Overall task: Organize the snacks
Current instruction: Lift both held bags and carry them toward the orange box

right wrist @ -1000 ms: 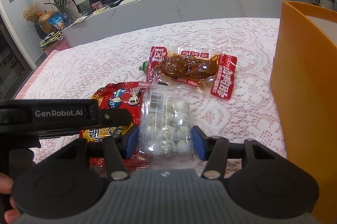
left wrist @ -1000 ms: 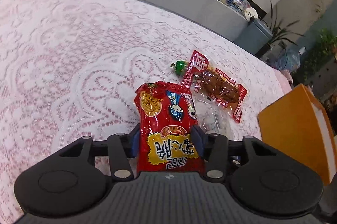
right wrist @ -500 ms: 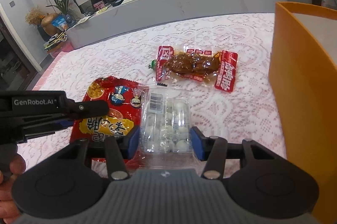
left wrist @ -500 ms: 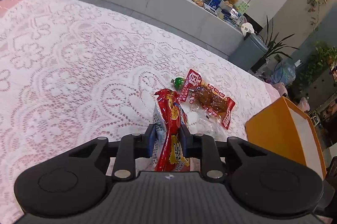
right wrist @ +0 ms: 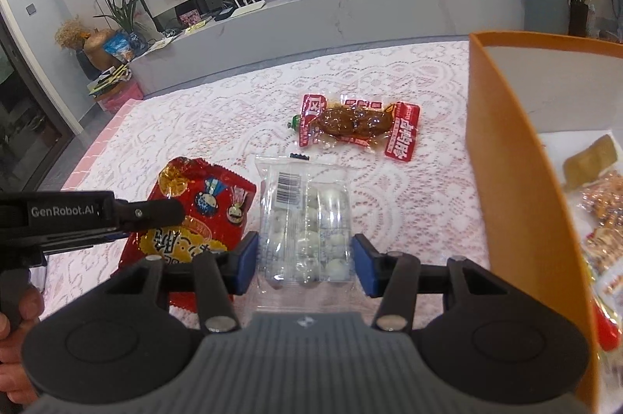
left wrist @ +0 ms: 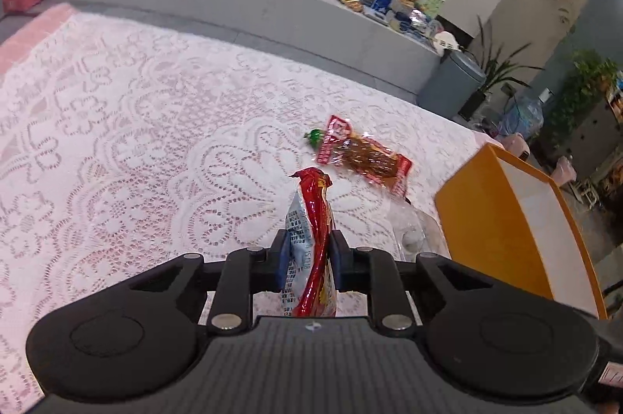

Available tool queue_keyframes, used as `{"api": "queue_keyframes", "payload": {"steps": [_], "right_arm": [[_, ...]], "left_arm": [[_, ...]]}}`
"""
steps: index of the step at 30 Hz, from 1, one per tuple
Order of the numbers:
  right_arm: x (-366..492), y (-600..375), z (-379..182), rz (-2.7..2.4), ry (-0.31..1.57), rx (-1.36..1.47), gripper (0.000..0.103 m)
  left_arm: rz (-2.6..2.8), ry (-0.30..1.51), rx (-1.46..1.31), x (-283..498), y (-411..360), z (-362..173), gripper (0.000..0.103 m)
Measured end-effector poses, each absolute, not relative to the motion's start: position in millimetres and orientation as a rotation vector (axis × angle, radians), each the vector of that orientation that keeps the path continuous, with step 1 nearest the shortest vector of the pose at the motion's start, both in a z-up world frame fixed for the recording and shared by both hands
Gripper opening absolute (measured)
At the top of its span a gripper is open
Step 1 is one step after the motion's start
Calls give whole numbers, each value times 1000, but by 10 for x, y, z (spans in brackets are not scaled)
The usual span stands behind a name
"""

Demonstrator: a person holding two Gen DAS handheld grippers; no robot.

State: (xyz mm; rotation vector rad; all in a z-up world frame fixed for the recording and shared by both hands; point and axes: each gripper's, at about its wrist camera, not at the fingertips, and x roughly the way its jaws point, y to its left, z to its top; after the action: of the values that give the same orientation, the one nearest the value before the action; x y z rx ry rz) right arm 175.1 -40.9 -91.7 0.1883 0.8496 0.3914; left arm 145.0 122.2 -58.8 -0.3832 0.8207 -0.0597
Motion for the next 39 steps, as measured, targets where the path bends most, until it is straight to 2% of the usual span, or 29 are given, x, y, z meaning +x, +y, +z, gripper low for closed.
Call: {"api": "queue_keyframes", "payload": {"steps": [12, 24, 39], "right_arm": [[1410, -707, -568, 397, 764, 185, 50], [1401, -1385, -127, 322, 666, 161, 50], [1842, -2138, -196, 211, 720, 55, 50]], "left_arm": [[-115, 738, -321, 1216, 957, -138, 23], [-257, 642, -243, 1456, 326, 344, 23], [-459, 684, -183, 2154, -656, 241, 23]]}}
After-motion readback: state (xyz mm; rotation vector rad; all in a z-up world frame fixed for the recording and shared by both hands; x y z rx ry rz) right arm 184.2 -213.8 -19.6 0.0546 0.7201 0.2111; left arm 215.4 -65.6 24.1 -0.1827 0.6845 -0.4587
